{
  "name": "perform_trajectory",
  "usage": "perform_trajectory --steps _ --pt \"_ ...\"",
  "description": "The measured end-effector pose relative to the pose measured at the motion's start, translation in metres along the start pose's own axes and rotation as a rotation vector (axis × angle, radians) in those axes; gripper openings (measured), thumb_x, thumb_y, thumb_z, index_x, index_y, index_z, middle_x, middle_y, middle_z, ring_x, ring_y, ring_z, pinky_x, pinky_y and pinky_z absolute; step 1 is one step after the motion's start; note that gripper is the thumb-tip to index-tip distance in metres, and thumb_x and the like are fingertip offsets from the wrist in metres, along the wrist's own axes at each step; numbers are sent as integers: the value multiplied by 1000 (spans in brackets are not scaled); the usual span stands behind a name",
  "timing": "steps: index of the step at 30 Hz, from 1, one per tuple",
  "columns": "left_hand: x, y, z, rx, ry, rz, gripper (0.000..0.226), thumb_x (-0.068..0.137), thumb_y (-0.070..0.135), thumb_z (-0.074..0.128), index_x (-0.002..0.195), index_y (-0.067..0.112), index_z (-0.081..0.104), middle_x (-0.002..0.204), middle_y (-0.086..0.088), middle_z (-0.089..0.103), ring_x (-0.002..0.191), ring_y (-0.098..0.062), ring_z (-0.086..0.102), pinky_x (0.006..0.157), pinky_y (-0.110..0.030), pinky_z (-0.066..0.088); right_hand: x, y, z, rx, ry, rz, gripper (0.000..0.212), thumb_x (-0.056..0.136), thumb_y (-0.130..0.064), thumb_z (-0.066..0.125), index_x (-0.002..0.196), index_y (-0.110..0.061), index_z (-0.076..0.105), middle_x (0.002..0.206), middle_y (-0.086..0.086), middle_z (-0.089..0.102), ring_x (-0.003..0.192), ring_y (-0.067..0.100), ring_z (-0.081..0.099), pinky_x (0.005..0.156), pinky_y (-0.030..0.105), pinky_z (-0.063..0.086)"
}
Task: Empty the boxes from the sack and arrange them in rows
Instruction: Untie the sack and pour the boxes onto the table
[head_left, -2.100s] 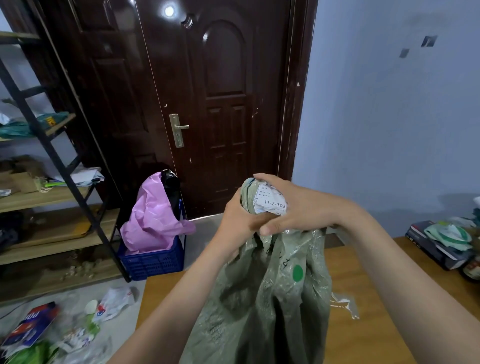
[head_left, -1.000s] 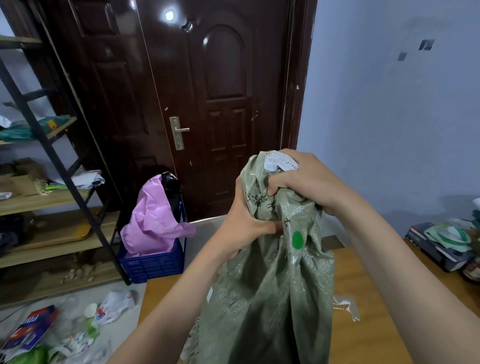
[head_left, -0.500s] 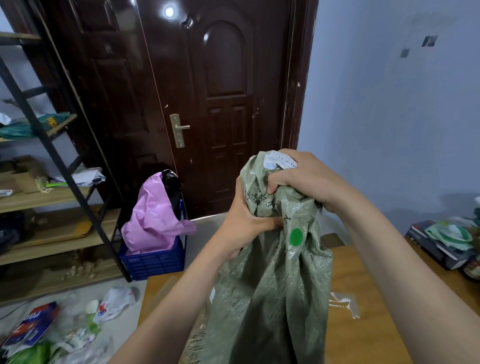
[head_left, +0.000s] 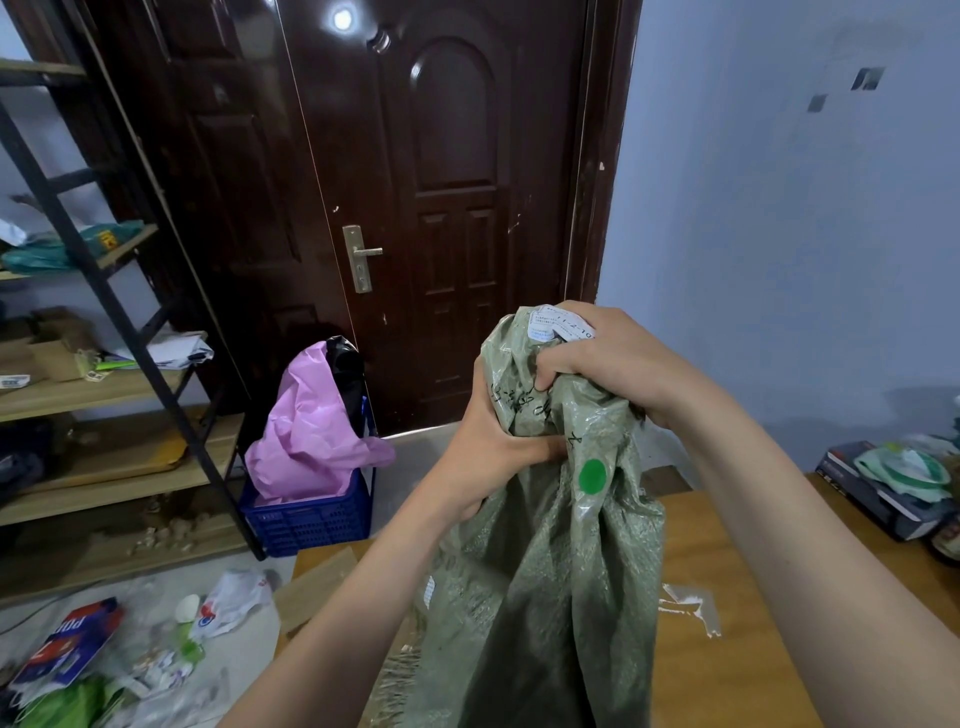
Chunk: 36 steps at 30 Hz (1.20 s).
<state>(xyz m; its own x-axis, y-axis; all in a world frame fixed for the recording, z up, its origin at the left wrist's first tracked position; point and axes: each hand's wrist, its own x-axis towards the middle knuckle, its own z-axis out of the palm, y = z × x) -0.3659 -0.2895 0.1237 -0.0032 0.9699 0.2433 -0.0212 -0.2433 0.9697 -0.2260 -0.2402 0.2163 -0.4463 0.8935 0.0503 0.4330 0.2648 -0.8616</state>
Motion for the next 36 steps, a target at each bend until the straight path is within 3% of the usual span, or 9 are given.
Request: perform_trajectory --steps 8,18,22,36 --pt "2 6 2 6 7 12 97 68 -17 78 142 21 28 126 0 60 113 -7 64 87 -19 52 -4 -7 -4 11 10 7 35 60 -20 79 93 -20 67 82 -5 66 73 14 63 66 32 51" --pt "7 26 6 22 24 56 98 67 -14 80 144 20 29 123 5 63 114 -8 64 90 -22 52 -11 -28 -17 -5 56 -35 32 60 -20 79 90 -23 68 80 -6 66 71 12 63 64 30 51" --pt "12 41 10 31 25 100 95 68 -15 78 143 19 30 116 12 64 106 1 65 83 -15 52 -14 -42 -28 -6 75 -63 34 60 -18 79 92 -21 69 78 -6 66 69 11 62 63 28 50" --pt "23 61 13 18 3 161 100 67 -12 81 145 21 28 124 6 62 112 -5 64 86 -19 53 -15 -60 -45 20 56 -52 38 62 -17 78 99 -18 67 86 1 69 72 15 66 64 32 53"
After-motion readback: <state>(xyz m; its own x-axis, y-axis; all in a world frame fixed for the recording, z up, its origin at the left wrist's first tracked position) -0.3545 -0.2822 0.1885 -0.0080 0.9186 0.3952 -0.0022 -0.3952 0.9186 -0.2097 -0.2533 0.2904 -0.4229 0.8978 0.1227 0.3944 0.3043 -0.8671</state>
